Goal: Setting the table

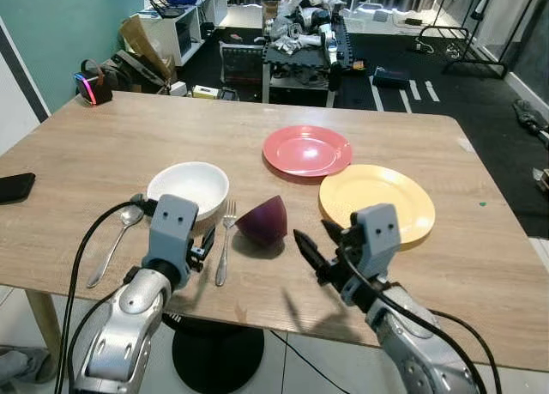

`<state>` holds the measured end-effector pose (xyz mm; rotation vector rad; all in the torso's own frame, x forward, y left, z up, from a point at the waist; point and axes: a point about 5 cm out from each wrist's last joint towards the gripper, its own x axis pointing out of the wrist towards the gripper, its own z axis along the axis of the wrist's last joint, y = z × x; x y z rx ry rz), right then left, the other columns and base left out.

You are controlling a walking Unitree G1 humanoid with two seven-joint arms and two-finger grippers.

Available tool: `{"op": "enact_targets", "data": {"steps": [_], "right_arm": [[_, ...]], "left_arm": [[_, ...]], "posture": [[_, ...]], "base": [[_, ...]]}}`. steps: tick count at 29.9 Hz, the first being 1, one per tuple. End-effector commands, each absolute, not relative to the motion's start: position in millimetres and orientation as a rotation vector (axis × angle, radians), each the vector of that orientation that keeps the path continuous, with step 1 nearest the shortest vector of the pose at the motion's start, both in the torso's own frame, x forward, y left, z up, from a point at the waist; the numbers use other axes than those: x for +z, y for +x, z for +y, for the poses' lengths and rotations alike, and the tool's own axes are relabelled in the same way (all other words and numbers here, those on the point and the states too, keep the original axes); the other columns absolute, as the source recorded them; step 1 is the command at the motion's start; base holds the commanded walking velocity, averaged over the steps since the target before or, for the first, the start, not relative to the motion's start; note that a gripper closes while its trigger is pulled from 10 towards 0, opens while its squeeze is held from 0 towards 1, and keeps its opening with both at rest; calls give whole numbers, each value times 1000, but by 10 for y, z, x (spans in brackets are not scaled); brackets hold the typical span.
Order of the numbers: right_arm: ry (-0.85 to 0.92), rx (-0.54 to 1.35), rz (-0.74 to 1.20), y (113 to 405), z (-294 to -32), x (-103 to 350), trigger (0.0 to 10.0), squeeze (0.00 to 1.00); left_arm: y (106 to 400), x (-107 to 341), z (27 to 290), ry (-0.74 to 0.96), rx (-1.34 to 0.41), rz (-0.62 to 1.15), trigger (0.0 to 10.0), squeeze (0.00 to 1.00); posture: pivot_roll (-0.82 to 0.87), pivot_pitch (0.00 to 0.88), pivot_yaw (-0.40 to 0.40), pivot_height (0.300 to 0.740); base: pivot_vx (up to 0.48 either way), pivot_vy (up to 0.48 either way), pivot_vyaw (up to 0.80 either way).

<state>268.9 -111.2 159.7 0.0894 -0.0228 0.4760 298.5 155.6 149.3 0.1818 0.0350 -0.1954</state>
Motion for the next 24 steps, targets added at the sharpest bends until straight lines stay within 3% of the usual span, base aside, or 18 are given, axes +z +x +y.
{"op": "enact_targets", "data": {"steps": [1, 18, 24], "right_arm": [[85, 455, -13, 2695, -1136, 1568, 10000, 0], [107, 354, -40, 2775, -1207, 1599, 10000, 0], [67, 267, 34, 2841, -1292, 1468, 10000, 0]], "left_arm": [[2993, 1444, 1575, 193, -194, 56, 10000, 0], [3033, 1514, 1573, 224, -205, 32, 10000, 0], [3021, 1507, 1553, 214, -196, 27, 10000, 0]], "posture": [[-49, 0, 85, 740], [-18, 0, 93, 740], [-21, 0, 79, 740]], "base": [[0, 0, 0], [0, 0, 0], [0, 0, 0]]}}
